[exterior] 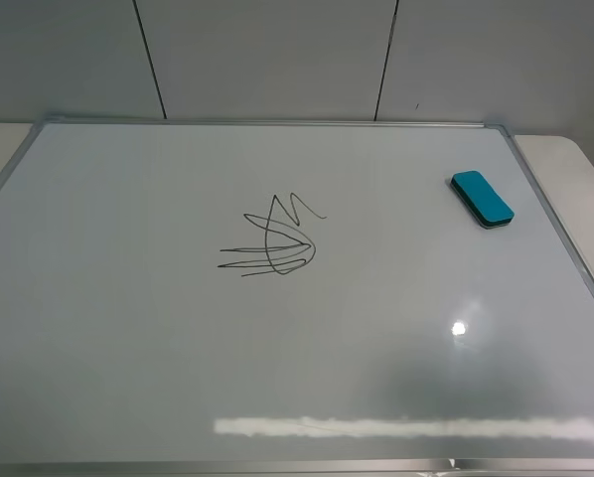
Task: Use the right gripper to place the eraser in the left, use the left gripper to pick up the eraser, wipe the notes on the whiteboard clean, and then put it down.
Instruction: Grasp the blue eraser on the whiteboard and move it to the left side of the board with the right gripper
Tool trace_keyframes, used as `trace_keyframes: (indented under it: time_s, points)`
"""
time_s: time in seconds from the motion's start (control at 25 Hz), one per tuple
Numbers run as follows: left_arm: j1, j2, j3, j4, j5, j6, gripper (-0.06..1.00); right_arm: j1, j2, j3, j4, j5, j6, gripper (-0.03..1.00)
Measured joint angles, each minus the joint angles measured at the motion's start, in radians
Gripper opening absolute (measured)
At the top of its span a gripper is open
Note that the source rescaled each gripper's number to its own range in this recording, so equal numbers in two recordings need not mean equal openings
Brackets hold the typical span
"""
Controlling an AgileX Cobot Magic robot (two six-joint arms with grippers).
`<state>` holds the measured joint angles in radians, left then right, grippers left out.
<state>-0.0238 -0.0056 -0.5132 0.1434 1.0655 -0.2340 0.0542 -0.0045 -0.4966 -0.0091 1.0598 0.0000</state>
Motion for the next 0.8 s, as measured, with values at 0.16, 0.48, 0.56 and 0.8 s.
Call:
trace_keyframes:
  time_s: [0.16,0.48,0.56,0.8]
  points:
    - [0.000,0.000,0.000,0.000,0.000,0.000,0.92,0.000,0.000,0.000,0.000,0.000,0.000,1.00]
    - [0.000,0.000,0.000,0.000,0.000,0.000,0.92,0.000,0.000,0.000,0.000,0.000,0.000,1.00]
    - [0.000,0.000,0.000,0.000,0.000,0.000,0.92,0.000,0.000,0.000,0.000,0.000,0.000,1.00]
    - [0.000,0.000,0.000,0.000,0.000,0.000,0.92,0.000,0.000,0.000,0.000,0.000,0.000,1.00]
